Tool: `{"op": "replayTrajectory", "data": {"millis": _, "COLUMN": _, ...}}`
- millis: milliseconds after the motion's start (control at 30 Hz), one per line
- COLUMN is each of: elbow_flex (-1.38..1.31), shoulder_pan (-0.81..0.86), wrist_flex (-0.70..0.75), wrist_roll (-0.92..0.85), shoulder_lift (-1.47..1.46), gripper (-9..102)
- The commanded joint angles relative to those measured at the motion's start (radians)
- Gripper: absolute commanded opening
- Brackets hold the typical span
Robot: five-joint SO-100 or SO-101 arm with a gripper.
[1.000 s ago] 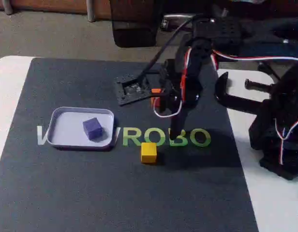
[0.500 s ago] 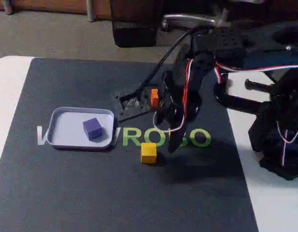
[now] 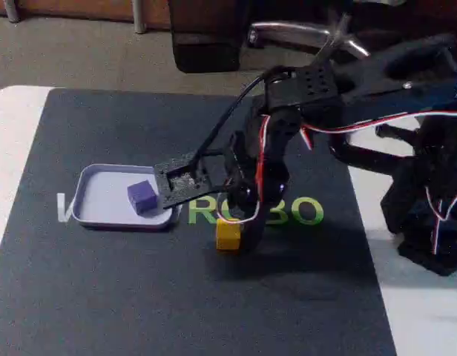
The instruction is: Move blocks one by one until all three blocks are in the tray.
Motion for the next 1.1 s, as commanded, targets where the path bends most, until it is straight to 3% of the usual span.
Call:
{"op": "replayTrajectory", "data": {"millis": 0, "elbow_flex": -0.071, "shoulder_pan": -0.015, "wrist_flex": -0.005, "wrist_roll": 0.018, "shoulder_lift": -0.021, "gripper": 27}}
{"op": "replayTrajectory", "data": {"millis": 767, "elbow_flex": -0.11, "shoulder_pan": -0.014, "wrist_flex": -0.009, "wrist_roll": 0.051, "shoulder_lift": -0.092, "gripper": 18}}
{"op": "replayTrajectory", "data": {"millis": 1067, "elbow_flex": -0.112, "shoulder_pan": -0.015, "wrist_flex": -0.018, "wrist_roll": 0.061, "shoulder_lift": -0.098, "gripper": 5}}
